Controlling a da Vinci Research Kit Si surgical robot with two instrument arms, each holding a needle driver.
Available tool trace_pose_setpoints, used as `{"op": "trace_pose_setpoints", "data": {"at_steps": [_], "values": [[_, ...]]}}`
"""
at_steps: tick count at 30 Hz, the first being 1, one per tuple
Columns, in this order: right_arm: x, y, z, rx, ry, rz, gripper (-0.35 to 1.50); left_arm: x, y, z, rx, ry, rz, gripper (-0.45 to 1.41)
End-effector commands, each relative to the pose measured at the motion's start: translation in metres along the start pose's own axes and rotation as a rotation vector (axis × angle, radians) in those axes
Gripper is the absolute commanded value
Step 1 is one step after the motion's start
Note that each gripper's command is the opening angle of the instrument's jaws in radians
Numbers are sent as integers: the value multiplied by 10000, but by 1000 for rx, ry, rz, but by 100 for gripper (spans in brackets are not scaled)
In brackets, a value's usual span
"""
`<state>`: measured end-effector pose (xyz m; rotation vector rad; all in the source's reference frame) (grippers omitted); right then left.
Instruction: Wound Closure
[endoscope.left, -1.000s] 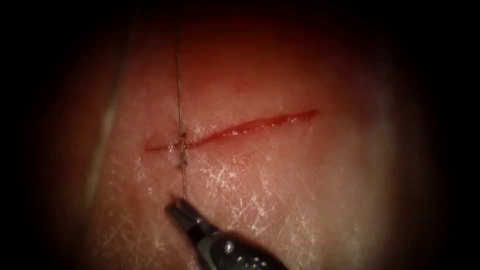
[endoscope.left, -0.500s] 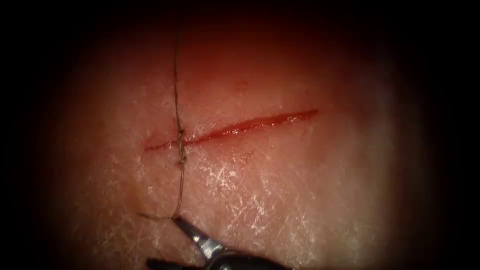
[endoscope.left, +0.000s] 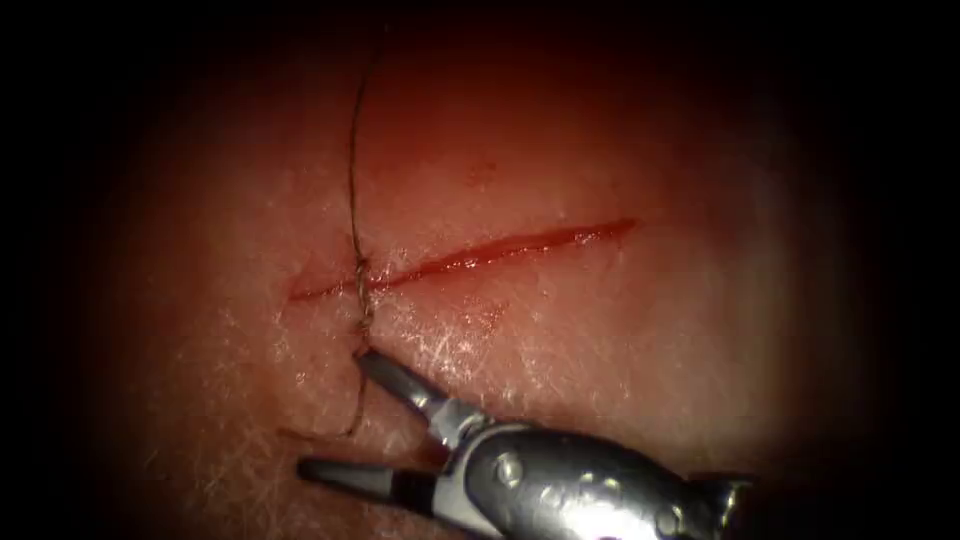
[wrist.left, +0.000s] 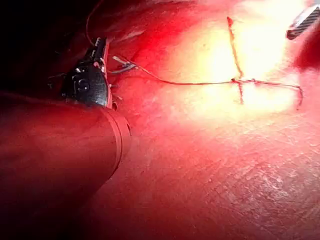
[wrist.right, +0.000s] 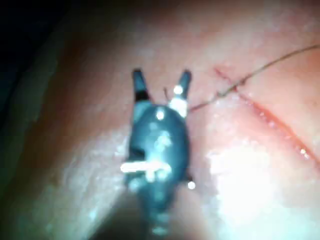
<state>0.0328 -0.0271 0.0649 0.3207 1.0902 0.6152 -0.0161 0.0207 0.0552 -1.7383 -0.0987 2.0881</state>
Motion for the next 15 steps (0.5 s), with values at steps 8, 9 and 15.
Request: {"op": "trace_pose_setpoints", "data": {"at_steps": [8,9,15], "values": [[-21,60,46,41,3,-40,-15,-2,57,-14,-27,9,14,-45],[-30,69,51,50,-14,-45,-35,-5,70,-17,-32,12,19,-45],[-49,92,58,78,-6,-72,-35,-29,110,-22,-52,0,18,-45]]}}
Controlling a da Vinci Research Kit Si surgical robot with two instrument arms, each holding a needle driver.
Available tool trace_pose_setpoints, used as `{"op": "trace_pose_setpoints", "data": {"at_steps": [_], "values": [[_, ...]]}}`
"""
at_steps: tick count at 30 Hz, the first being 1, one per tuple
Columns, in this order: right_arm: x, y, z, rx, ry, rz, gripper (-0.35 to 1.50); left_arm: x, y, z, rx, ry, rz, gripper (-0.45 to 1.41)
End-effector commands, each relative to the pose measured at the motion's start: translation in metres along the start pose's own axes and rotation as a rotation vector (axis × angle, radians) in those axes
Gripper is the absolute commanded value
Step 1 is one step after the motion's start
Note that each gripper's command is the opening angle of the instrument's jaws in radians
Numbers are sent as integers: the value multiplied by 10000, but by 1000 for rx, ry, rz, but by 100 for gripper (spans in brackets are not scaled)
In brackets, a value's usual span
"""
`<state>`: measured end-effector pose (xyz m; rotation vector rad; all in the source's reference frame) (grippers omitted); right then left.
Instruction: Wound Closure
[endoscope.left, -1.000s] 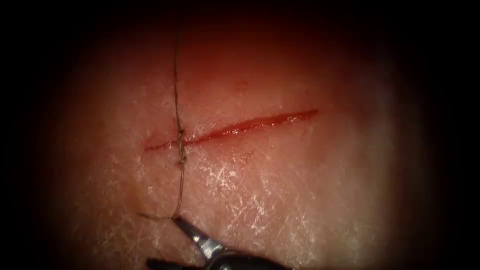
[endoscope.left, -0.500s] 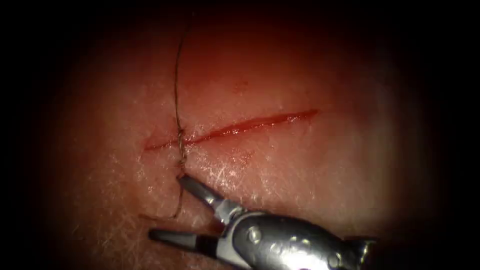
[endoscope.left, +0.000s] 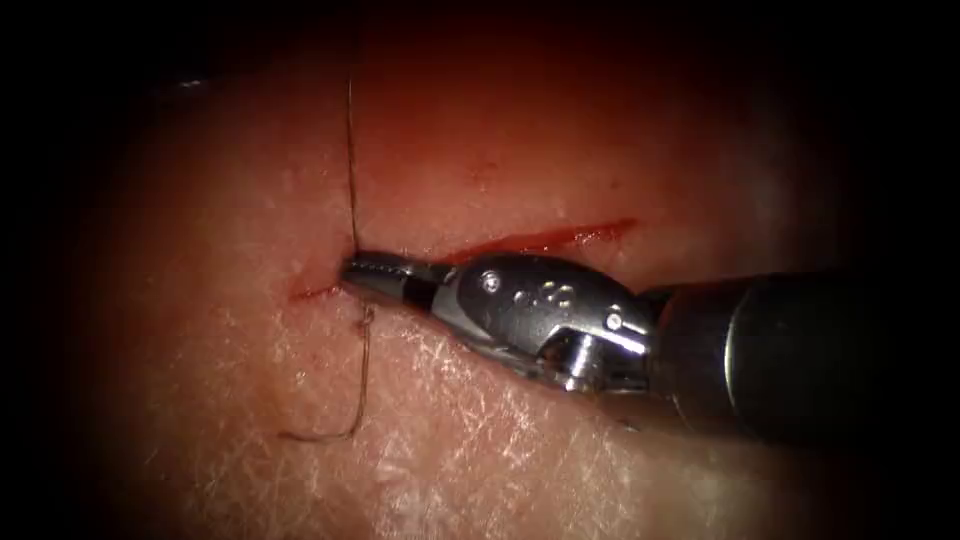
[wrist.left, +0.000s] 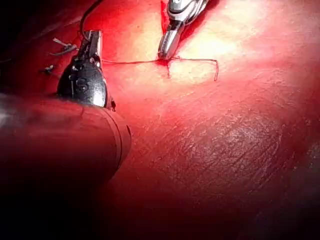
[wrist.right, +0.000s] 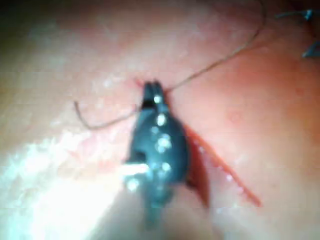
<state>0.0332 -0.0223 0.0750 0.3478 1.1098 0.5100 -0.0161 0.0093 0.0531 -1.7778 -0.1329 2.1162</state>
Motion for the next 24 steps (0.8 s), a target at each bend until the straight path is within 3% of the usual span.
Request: {"op": "trace_pose_setpoints", "data": {"at_steps": [1,10,17,24], "values": [[-4,4,6,12,27,-5,-35,-16,9,7,-7,-2,-11,-45],[13,15,18,7,70,4,-35,-52,50,28,-49,-14,-35,-45],[18,42,38,-5,101,3,-35,-54,67,38,-82,-4,-36,-45],[23,59,39,124,268,139,-32,-70,85,38,-99,-15,-44,-45]]}}
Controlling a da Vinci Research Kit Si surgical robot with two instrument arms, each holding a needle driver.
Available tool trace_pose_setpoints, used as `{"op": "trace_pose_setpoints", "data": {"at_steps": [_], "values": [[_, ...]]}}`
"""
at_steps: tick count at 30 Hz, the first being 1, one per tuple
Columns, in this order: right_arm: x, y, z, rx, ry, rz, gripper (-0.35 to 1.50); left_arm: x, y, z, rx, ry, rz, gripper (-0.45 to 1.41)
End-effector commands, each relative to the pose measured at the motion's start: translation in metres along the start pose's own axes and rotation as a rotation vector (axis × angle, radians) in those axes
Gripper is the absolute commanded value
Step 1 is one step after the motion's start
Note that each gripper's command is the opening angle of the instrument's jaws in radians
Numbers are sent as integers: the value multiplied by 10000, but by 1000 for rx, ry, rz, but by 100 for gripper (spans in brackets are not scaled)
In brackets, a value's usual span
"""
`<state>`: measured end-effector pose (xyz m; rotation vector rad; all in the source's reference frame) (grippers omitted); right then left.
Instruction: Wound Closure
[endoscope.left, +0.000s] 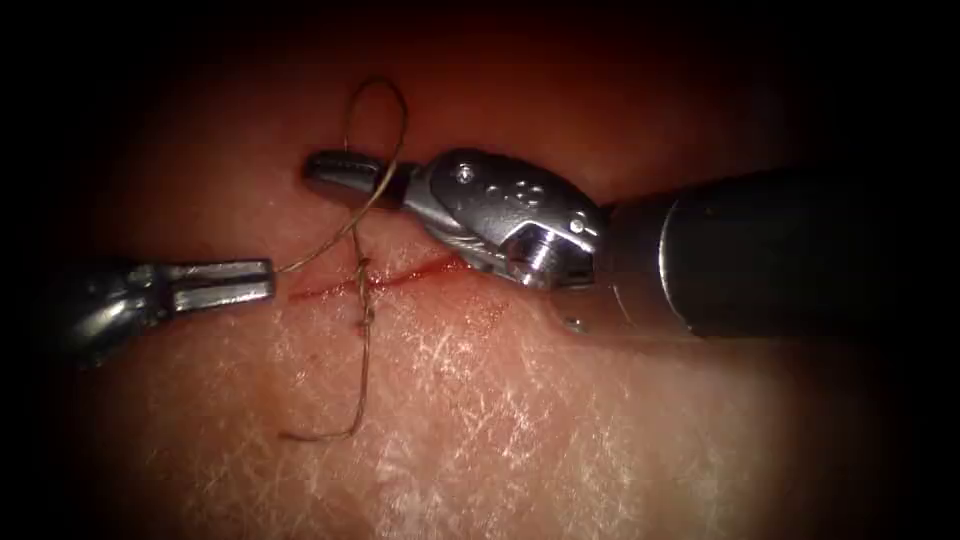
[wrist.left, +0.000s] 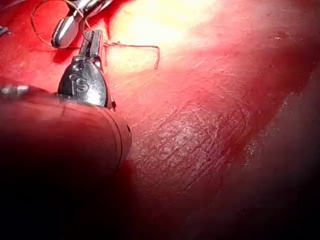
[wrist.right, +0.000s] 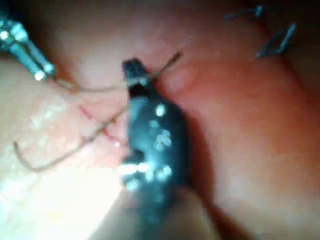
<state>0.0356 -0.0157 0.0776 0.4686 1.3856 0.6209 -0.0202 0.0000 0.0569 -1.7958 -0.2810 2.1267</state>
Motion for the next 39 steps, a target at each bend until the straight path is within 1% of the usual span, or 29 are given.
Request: {"op": "trace_pose_setpoints", "data": {"at_steps": [1,4,5,6,8,9,10,11,16,17,18,21,22,23,24,29,31,32,33,34,35,36,37,38,39], "values": [[-1,-4,5,38,19,30,-11,-17,3,8,-4,-6,-10,-45],[5,-7,3,125,30,41,5,-32,4,13,-5,-12,-20,-45],[5,-7,3,125,30,41,5,-32,4,13,-5,-12,-20,-45],[11,-11,3,208,52,76,12,-37,1,15,-7,-15,-21,-45],[16,-14,3,280,70,93,10,-39,-2,16,-8,-15,-20,-45],[22,-17,2,341,68,95,10,-40,-6,16,-11,-14,-19,-45],[24,-18,2,363,66,95,10,-40,-7,16,-13,-14,-19,-45],[28,-19,2,408,62,96,10,-41,-12,16,-17,-16,-19,-45],[30,-19,4,514,-8,89,14,-42,-19,15,-22,-14,-18,-45],[30,-19,4,514,-8,89,14,-42,-19,15,-22,-14,-18,-45],[30,-19,3,571,-66,75,15,-43,-21,15,-26,-19,-18,-45],[30,-20,4,606,-94,66,15,-43,-22,14,-27,-19,-18,-45],[28,-20,5,638,-128,60,15,-43,-22,15,-28,-22,-18,-45],[27,-21,6,653,-144,60,21,-43,-22,15,-28,-25,-18,-45],[27,-21,6,653,-144,60,21,-43,-22,15,-28,-25,-18,-45],[24,-29,7,736,-221,51,29,-44,-25,14,-34,-30,-17,-45],[24,-31,8,749,-231,53,31,-45,-25,14,-34,-29,-17,-45],[24,-34,8,770,-248,44,37,-45,-25,14,-35,-32,-17,-45],[24,-34,8,770,-248,44,37,-45,-25,14,-35,-32,-17,-45],[24,-37,9,782,-262,37,46,-45,-25,14,-35,-32,-17,-45],[23,-41,9,802,-288,25,64,-45,-25,14,-36,-35,-16,-45],[23,-44,10,815,-301,24,74,-45,-25,14,-37,-35,-16,-45],[23,-44,10,815,-301,24,74,-45,-25,14,-37,-35,-16,-45],[22,-49,11,838,-310,23,84,-45,-26,13,-37,-35,-16,-45],[22,-49,11,838,-310,23,84,-45,-26,13,-37,-35,-16,-45]]}}
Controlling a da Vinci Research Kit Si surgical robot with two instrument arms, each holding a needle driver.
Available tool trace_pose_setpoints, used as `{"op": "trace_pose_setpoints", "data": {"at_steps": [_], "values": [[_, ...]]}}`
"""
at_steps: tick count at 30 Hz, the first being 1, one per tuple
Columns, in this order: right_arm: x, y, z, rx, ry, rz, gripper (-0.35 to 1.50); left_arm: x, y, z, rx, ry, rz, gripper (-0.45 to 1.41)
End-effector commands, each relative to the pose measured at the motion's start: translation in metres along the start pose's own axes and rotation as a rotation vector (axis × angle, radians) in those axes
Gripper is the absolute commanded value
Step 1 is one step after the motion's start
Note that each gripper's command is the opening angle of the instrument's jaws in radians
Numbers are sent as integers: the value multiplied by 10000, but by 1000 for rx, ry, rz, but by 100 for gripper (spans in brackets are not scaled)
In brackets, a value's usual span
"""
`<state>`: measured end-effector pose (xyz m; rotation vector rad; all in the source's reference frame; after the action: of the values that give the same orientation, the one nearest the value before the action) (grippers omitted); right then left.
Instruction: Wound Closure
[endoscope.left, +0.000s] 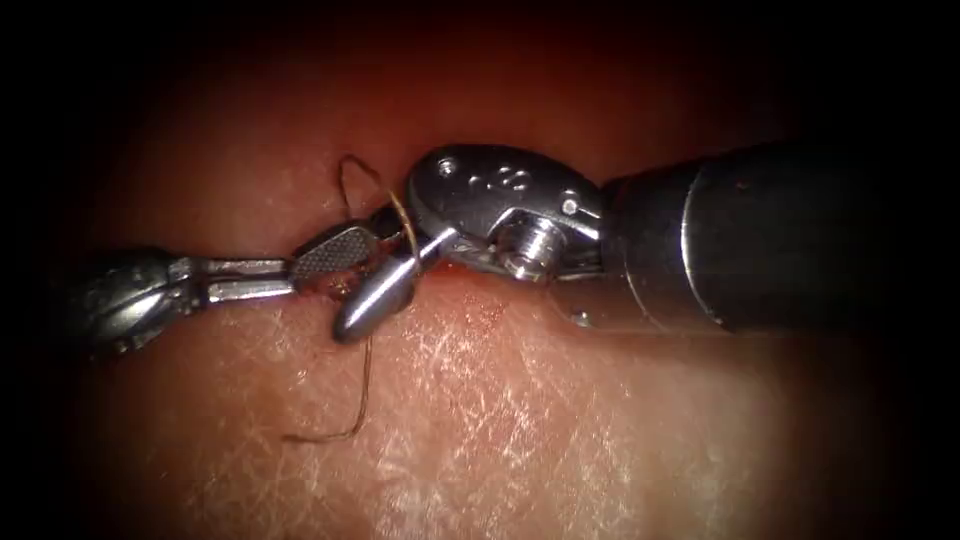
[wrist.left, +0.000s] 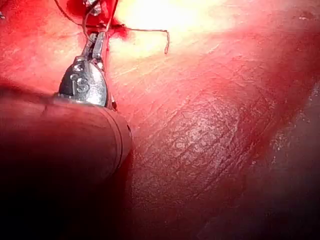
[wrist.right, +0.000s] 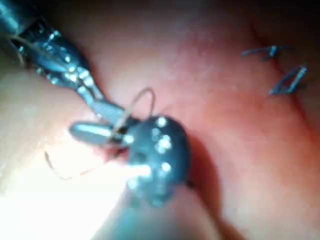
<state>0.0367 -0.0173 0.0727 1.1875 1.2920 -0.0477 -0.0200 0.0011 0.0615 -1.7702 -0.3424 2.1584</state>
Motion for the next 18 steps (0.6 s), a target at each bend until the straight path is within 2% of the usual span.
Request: {"op": "trace_pose_setpoints", "data": {"at_steps": [1,7,9,14,17,18], "values": [[-3,3,11,19,-3,0,84,-7,0,6,-2,1,-1,-45],[-5,-10,35,92,-67,15,84,-12,-2,2,-10,-10,4,-45],[-11,-13,46,114,-108,26,83,-14,0,0,-9,-23,6,-45],[-27,-16,61,146,-147,40,78,-18,1,-5,-7,-24,10,-45],[-42,-12,70,136,-233,47,78,-18,3,-6,-9,-27,10,-45],[-42,-12,70,136,-233,47,78,-18,3,-6,-9,-27,10,-45]]}}
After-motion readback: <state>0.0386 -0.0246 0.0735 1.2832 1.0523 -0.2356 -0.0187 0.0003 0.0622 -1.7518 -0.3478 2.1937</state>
